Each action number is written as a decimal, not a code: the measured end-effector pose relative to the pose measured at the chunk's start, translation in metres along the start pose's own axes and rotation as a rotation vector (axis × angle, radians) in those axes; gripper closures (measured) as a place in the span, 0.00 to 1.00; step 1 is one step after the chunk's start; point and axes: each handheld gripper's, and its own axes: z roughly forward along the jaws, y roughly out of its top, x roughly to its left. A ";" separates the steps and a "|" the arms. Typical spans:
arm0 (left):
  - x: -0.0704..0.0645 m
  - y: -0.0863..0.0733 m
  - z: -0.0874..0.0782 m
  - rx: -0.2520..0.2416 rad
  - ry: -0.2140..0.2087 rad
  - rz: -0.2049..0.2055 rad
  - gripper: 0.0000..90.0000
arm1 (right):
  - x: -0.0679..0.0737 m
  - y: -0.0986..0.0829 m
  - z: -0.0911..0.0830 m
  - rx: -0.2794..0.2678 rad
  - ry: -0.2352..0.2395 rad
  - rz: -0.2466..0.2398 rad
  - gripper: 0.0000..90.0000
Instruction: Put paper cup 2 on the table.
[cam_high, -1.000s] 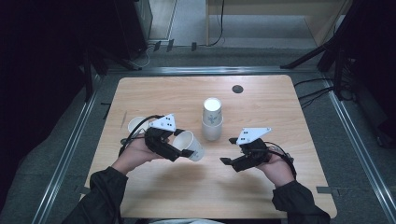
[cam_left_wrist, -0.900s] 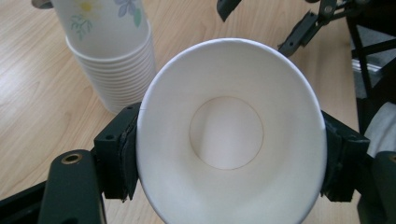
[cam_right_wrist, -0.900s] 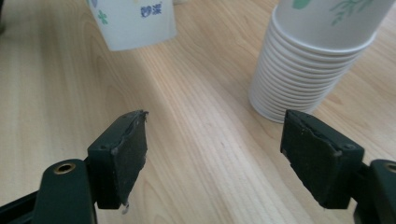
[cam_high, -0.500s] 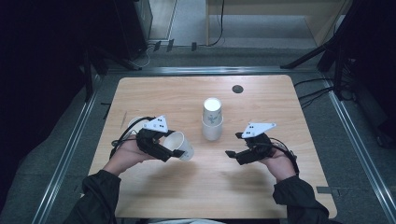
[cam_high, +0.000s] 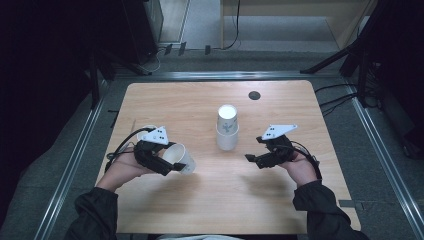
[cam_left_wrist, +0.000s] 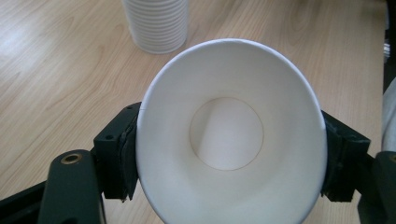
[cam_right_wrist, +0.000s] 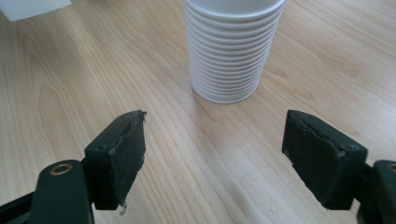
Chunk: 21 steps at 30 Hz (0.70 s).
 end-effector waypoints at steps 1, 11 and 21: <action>0.001 -0.002 -0.002 0.002 0.005 -0.003 0.26 | 0.000 0.001 0.001 0.007 -0.008 -0.003 0.24; 0.005 -0.019 -0.018 0.017 0.054 -0.050 0.26 | -0.006 0.007 0.009 0.006 -0.001 -0.012 0.24; 0.012 -0.041 -0.024 0.097 0.128 -0.080 0.25 | -0.006 0.013 0.015 -0.007 0.017 -0.015 0.24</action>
